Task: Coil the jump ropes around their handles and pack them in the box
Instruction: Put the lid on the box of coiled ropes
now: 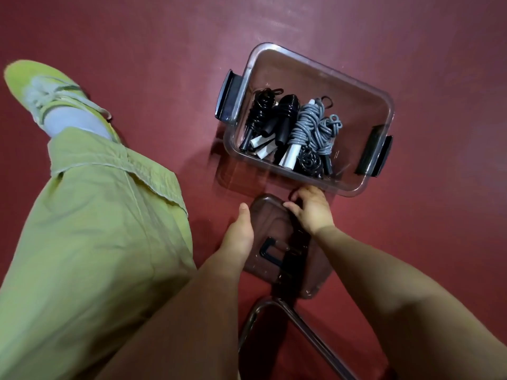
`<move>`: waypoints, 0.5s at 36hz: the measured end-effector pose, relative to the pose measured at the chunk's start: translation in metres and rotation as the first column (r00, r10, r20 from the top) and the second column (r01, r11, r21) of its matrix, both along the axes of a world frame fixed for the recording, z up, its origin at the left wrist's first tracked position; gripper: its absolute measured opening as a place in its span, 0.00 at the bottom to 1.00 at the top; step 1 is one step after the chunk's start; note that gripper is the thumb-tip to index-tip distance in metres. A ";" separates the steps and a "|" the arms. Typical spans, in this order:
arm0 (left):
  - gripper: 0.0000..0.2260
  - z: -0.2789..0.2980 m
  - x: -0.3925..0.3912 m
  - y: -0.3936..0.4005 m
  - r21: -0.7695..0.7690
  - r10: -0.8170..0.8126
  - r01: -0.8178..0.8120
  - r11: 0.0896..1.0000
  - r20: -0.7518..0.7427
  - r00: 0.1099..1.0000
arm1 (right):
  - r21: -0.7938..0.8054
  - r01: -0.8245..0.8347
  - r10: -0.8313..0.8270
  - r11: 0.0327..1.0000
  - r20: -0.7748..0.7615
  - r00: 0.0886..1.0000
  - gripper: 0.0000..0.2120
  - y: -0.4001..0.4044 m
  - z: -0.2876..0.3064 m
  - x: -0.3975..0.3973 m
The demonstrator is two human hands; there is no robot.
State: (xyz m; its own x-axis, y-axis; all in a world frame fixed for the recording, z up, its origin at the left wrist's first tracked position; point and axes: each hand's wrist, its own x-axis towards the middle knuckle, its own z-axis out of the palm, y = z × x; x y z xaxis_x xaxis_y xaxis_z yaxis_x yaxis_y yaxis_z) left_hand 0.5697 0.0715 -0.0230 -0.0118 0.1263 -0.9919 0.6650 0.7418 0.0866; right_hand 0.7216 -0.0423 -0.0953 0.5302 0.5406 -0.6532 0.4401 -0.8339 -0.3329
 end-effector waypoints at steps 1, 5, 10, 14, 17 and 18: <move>0.41 0.001 0.000 0.002 0.009 0.023 -0.023 1.000 -0.015 1.000 | -0.028 -0.043 0.043 0.999 -0.010 0.999 0.20 0.002 0.001 0.001; 0.40 0.001 0.000 0.006 0.018 0.053 -0.053 0.998 -0.019 0.998 | -0.076 -0.073 0.072 0.994 -0.016 0.997 0.20 -0.007 0.006 -0.008; 0.39 -0.001 0.000 0.006 0.015 0.080 -0.079 0.997 -0.025 0.997 | -0.022 -0.147 0.148 0.989 0.051 0.988 0.17 -0.011 0.004 -0.016; 0.37 0.008 0.001 0.010 0.030 0.083 -0.082 0.996 -0.008 0.997 | -0.054 -0.160 0.163 0.986 0.061 0.985 0.16 -0.009 0.006 -0.019; 0.48 0.021 0.003 0.017 0.061 0.074 -0.075 0.995 0.015 0.997 | -0.039 -0.095 0.097 0.995 0.048 0.994 0.12 -0.008 0.018 -0.023; 0.48 0.027 0.004 0.019 0.084 0.043 -0.046 0.995 0.037 0.998 | -0.032 -0.082 0.083 0.996 0.033 0.996 0.12 -0.009 0.026 -0.024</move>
State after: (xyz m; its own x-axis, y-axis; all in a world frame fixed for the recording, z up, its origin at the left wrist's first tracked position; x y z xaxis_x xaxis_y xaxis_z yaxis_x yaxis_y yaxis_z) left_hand 0.5733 0.0908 0.0041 0.0153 0.2101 -0.9776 0.6267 0.7598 0.1731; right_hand 0.6981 -0.0515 -0.0691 0.5073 0.5634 -0.6521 0.5185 -0.8040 -0.2912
